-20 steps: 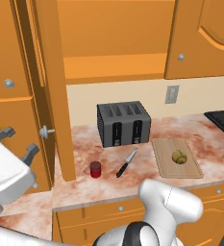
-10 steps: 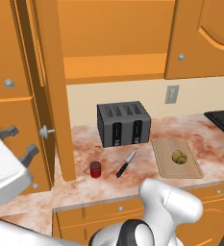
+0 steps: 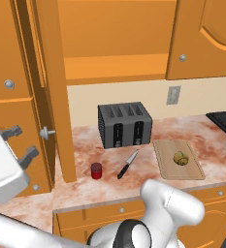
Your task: Pick the bread, place it on the cutting board, pick the jam, place it on the counter, and close the cabinet.
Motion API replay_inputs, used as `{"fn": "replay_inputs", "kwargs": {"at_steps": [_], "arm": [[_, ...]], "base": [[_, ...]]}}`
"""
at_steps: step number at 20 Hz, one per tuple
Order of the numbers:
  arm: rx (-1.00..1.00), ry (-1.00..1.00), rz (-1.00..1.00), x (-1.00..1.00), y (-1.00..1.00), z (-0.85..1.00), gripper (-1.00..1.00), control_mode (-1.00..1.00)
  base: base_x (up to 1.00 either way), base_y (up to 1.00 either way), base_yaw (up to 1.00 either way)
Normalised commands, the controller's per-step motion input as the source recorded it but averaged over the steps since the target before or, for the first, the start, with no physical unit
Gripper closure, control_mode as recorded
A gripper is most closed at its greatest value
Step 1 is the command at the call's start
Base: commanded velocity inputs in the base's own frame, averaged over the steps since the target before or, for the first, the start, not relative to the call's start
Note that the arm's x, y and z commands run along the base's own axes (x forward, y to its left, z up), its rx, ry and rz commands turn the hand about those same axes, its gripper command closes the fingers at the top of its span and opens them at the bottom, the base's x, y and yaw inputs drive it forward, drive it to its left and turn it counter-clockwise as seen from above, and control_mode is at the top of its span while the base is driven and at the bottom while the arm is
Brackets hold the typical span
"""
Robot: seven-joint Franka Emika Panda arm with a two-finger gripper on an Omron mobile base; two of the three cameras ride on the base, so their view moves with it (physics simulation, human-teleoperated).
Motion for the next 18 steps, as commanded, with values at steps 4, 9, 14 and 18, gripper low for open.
{"fn": "replay_inputs", "kwargs": {"at_steps": [4,9,14,18], "arm": [[0.0,0.0,-0.08,0.0,0.0,0.0,-1.0,-1.0],[0.0,0.0,-0.06,0.02,0.0,0.0,-1.0,-1.0],[0.0,0.0,-0.03,0.12,0.0,0.0,-1.0,-1.0],[0.0,0.0,0.0,0.1,-0.07,0.0,-1.0,-1.0]], "base": [[0.0,0.0,0.0],[0.0,0.0,0.0],[0.0,0.0,0.0],[0.0,0.0,0.0]]}}
